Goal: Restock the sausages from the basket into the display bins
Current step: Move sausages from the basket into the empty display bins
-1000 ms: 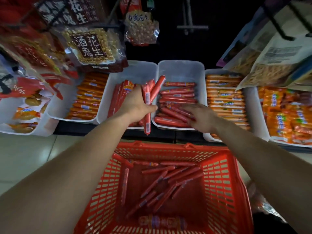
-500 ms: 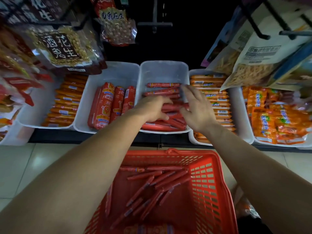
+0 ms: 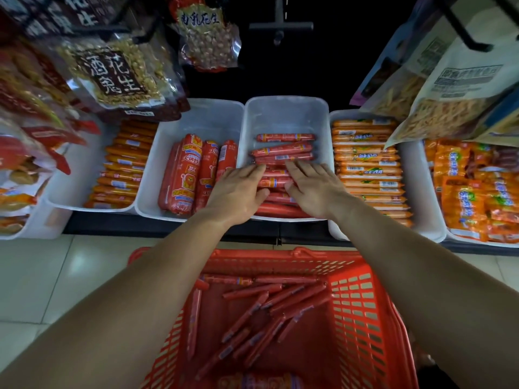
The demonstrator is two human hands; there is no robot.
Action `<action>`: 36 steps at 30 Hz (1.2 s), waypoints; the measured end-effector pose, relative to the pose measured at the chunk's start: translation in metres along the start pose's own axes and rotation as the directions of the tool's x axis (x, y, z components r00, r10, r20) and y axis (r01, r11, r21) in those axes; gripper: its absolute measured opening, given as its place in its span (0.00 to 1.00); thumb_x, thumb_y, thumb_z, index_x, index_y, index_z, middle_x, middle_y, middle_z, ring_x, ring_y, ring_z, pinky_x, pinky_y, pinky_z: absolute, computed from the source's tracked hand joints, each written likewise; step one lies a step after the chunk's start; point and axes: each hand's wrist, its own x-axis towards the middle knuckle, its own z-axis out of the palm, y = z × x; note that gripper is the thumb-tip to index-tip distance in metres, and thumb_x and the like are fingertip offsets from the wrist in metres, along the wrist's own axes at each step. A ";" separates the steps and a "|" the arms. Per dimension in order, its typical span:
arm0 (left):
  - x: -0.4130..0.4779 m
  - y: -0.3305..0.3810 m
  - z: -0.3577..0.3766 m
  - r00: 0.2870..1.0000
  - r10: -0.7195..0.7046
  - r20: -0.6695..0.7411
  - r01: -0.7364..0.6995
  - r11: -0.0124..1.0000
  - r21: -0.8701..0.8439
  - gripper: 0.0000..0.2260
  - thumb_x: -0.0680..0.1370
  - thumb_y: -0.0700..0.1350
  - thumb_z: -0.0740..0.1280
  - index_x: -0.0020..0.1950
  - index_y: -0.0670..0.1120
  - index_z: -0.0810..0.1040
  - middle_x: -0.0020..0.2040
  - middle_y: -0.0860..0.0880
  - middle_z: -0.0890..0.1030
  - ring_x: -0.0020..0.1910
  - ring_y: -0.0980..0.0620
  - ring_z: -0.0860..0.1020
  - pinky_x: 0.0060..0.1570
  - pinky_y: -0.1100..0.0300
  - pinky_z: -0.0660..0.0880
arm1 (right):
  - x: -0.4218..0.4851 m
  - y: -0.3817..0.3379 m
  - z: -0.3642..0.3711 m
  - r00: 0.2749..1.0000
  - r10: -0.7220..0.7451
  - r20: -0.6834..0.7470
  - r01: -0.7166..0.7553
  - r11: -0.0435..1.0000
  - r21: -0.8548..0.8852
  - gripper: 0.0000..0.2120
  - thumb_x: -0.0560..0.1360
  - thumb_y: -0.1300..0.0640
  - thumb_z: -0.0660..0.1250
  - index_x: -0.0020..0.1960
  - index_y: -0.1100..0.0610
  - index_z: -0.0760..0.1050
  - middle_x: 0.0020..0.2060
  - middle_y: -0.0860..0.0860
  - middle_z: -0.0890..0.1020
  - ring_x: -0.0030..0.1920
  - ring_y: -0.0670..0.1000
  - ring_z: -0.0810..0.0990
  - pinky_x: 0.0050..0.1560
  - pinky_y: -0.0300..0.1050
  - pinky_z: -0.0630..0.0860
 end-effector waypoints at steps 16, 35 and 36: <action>0.005 0.005 0.022 0.992 0.038 -0.119 -0.035 0.999 0.023 0.27 0.84 0.52 0.54 0.82 0.51 0.49 0.82 0.50 0.51 0.80 0.50 0.48 0.78 0.50 0.42 | 0.018 0.014 -0.001 0.982 0.181 -0.048 -0.188 0.956 -0.224 0.33 0.80 0.36 0.37 0.81 0.49 0.41 0.81 0.52 0.50 0.80 0.55 0.40 0.76 0.63 0.36; -0.063 0.006 -0.021 0.987 -0.118 -0.108 0.078 0.946 -0.315 0.18 0.82 0.46 0.62 0.72 0.50 0.72 0.71 0.51 0.74 0.68 0.49 0.73 0.66 0.51 0.72 | -0.038 -0.020 -0.016 0.956 0.175 -0.234 -0.171 0.984 0.037 0.28 0.81 0.45 0.54 0.79 0.50 0.56 0.76 0.54 0.65 0.76 0.59 0.61 0.76 0.59 0.56; -0.078 0.009 -0.025 0.984 -0.131 -0.120 0.085 0.941 -0.328 0.17 0.81 0.45 0.63 0.71 0.49 0.74 0.69 0.49 0.76 0.66 0.49 0.75 0.63 0.51 0.73 | -0.054 -0.028 -0.020 0.949 0.170 -0.265 -0.159 0.985 0.064 0.27 0.80 0.46 0.56 0.78 0.50 0.59 0.74 0.54 0.69 0.73 0.60 0.65 0.74 0.59 0.60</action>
